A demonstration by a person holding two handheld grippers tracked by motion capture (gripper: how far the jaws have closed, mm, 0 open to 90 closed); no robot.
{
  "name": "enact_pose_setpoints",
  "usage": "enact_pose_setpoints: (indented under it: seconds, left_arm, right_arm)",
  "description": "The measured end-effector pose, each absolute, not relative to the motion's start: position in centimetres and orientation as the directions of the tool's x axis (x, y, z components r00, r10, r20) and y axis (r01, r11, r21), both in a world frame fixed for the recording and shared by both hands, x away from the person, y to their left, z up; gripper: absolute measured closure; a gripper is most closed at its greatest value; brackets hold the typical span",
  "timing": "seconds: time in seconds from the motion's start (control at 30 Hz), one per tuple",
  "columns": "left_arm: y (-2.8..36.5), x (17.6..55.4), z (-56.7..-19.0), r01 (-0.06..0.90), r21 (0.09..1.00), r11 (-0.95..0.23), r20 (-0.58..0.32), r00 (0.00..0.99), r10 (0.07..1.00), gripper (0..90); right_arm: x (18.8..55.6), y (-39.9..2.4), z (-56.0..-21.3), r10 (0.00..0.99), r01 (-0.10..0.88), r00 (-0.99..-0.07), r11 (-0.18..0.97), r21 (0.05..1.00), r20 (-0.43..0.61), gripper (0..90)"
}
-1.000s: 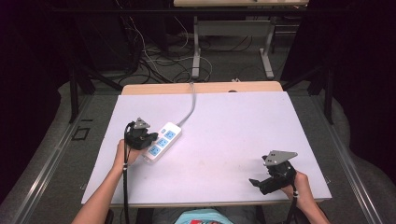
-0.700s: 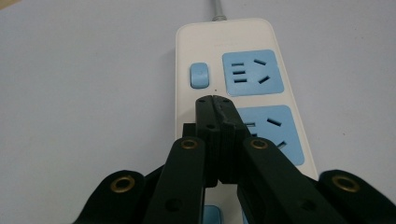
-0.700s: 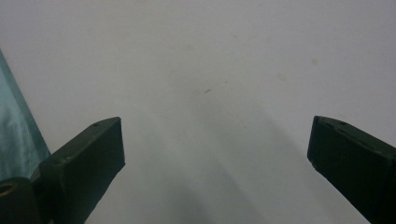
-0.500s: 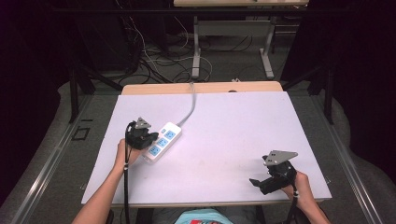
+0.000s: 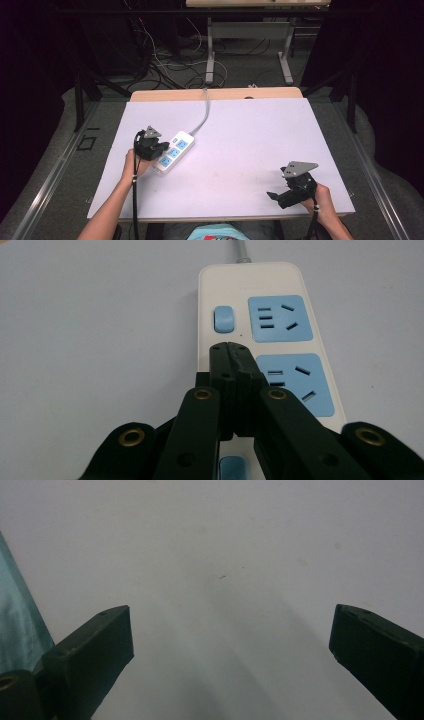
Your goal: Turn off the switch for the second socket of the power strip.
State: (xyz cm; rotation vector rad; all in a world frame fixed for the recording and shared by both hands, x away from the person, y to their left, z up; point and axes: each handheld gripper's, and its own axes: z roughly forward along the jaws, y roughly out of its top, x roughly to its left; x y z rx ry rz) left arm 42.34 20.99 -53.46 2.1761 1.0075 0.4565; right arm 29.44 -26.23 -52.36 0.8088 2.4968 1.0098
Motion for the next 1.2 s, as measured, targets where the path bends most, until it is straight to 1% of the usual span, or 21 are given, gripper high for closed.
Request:
enact_pose_setpoints:
  seconds: [0.23, 0.9, 1.2]
  left_arm:
    - [20.87, 42.32, -53.39, 0.526, 0.7, -0.483, 0.047, 0.641, 0.766, 90.0]
    - [20.81, 42.32, -53.48, 0.538, 0.7, -0.47, 0.034, 0.632, 0.774, 90.0]
    - [20.78, 42.33, -53.48, 0.528, 0.702, -0.478, 0.046, 0.636, 0.77, 90.0]
  right_arm:
    - [29.4, -26.25, -52.36, 0.614, 0.389, -0.785, 0.587, 0.709, -0.077, 3.8]
    - [29.4, -26.21, -52.39, 0.617, 0.388, -0.782, 0.589, 0.709, -0.085, 3.8]
    - [29.37, -26.18, -52.41, 0.618, 0.393, -0.782, 0.586, 0.708, -0.078, 3.8]
